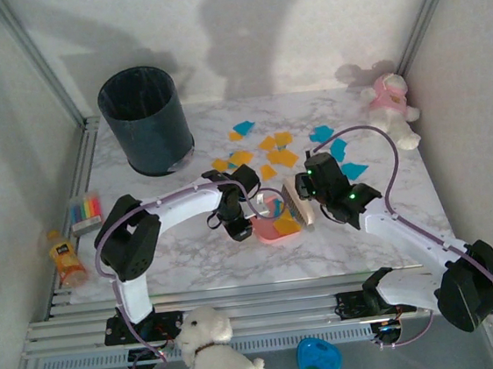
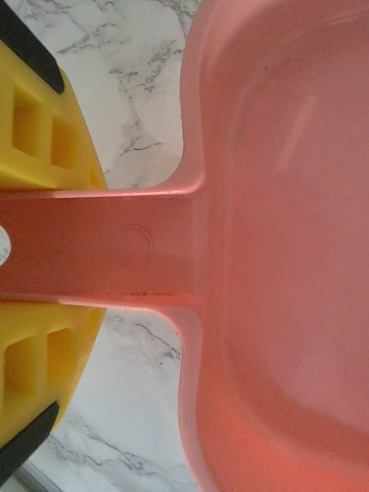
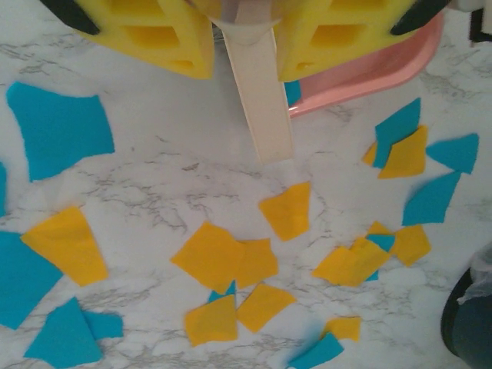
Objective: Sweep away the paper scraps from the table
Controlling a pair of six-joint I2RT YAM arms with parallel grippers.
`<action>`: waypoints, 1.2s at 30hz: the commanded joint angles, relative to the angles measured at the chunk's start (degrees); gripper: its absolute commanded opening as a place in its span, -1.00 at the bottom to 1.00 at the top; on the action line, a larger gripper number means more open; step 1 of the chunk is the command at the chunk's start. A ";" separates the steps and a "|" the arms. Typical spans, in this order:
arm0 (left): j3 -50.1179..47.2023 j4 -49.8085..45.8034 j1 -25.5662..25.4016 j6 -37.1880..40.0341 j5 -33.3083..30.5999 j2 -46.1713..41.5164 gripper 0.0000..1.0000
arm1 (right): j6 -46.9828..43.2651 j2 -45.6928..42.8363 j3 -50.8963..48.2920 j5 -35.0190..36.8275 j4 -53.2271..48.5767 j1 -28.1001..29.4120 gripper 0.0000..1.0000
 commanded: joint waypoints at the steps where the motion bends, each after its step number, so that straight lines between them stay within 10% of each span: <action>1: 0.56 -1.09 -0.66 0.93 0.89 1.30 -1.00 | 0.90 0.77 -0.84 -2.83 1.24 0.76 -1.00; 26: -0.97 2.85 -0.78 2.95 2.03 1.39 -1.00 | -0.11 -5.67 1.89 -0.37 -1.11 0.78 -1.00; 36: -1.26 2.68 -0.81 1.90 1.58 1.35 -1.00 | -3.55 -4.12 5.35 16.53 -8.77 -0.53 -1.00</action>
